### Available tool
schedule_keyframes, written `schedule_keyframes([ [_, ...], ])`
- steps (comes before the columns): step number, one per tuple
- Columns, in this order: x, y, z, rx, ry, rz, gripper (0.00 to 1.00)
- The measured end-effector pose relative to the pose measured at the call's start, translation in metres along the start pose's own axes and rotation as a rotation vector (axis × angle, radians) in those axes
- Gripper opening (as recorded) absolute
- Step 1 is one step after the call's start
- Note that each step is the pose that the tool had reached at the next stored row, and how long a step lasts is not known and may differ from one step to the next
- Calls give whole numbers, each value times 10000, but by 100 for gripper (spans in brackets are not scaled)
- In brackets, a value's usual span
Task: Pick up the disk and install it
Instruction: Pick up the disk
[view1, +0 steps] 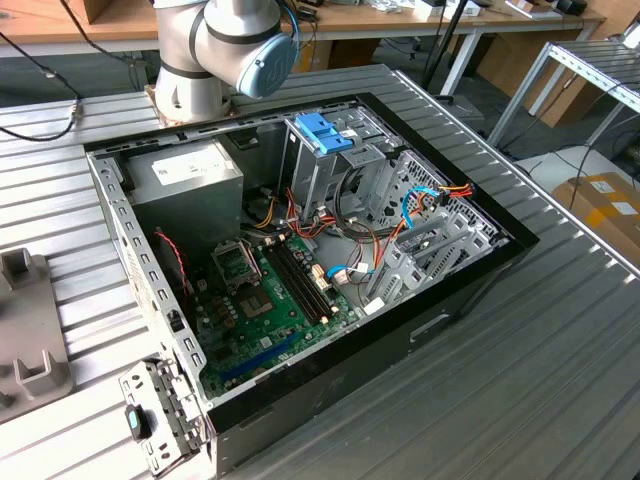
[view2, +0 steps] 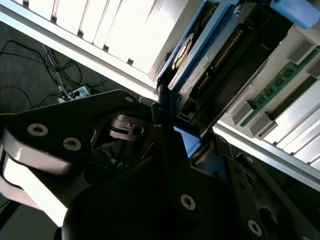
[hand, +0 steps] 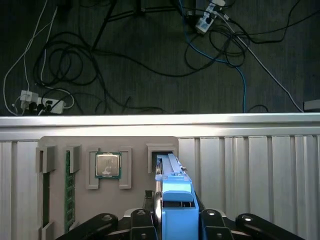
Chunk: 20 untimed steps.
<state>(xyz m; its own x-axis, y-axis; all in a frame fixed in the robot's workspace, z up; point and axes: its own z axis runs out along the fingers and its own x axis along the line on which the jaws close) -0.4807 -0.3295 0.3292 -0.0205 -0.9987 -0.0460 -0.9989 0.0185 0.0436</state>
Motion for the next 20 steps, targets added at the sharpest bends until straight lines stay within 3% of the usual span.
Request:
schedule_keyframes([
  [6,-9,8,-190,-1,-46,-2,37],
  [20,-20,19,-446,-2,-103,-4,37],
])
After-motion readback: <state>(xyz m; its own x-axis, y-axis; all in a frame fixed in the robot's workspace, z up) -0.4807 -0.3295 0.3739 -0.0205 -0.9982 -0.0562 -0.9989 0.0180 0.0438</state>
